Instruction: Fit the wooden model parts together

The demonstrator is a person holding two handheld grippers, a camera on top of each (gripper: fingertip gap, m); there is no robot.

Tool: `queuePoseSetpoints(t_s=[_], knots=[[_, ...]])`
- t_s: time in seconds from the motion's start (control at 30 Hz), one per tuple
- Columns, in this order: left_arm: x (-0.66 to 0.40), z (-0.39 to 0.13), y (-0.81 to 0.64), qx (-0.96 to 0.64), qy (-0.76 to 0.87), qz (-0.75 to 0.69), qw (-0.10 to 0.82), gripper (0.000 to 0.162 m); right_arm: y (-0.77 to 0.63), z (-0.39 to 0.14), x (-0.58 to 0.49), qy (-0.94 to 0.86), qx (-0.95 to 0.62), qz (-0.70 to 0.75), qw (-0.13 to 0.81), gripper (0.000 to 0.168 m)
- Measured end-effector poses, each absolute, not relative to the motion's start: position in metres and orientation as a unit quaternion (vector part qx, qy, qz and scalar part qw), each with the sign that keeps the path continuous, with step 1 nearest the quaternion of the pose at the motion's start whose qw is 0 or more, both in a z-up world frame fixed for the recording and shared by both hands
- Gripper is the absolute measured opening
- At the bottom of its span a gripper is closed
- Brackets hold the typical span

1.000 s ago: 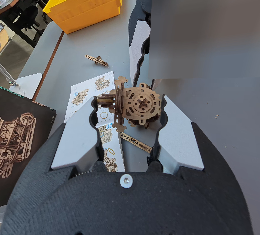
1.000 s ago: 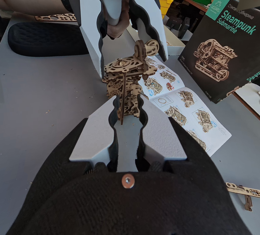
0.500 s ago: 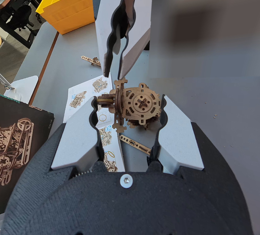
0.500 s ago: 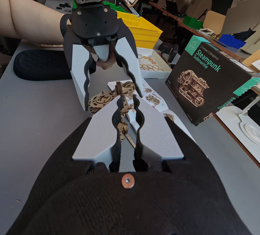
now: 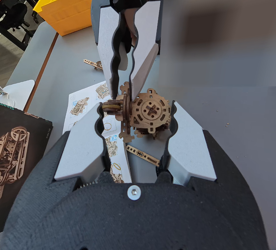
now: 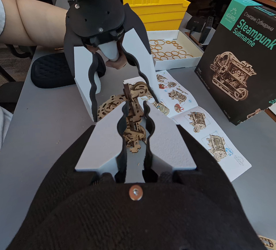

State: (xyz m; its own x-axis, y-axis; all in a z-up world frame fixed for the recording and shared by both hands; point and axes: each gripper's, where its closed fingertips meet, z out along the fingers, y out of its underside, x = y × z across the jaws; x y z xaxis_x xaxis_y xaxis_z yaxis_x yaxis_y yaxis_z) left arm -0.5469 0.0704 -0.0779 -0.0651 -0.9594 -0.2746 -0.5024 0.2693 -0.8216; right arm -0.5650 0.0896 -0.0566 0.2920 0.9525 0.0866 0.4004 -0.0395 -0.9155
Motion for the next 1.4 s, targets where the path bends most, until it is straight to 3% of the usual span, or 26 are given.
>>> queuePoseSetpoints(t_s=[0.07,0.13,0.57,0.93,1.4], knots=[[-0.546,-0.078,0.071,-0.540,0.677,-0.271,0.421,0.089,0.090,-0.057,-0.566,-0.514,-0.661,0.298,0.459,0.016],[-0.547,-0.077,0.072,-0.541,0.675,-0.271,0.422,0.089,0.085,-0.059,-0.567,-0.518,-0.662,0.310,0.444,0.004],[-0.572,-0.063,0.069,-0.567,0.638,-0.364,0.373,0.078,0.085,-0.060,-0.561,-0.504,-0.670,0.315,0.444,0.002],[-0.575,-0.069,0.089,-0.590,0.611,-0.407,0.335,0.038,0.083,-0.059,-0.556,-0.494,-0.668,0.329,0.449,0.001],[-0.563,-0.070,0.092,-0.595,0.606,-0.449,0.279,0.016,0.084,-0.059,-0.552,-0.491,-0.663,0.331,0.458,0.002]])
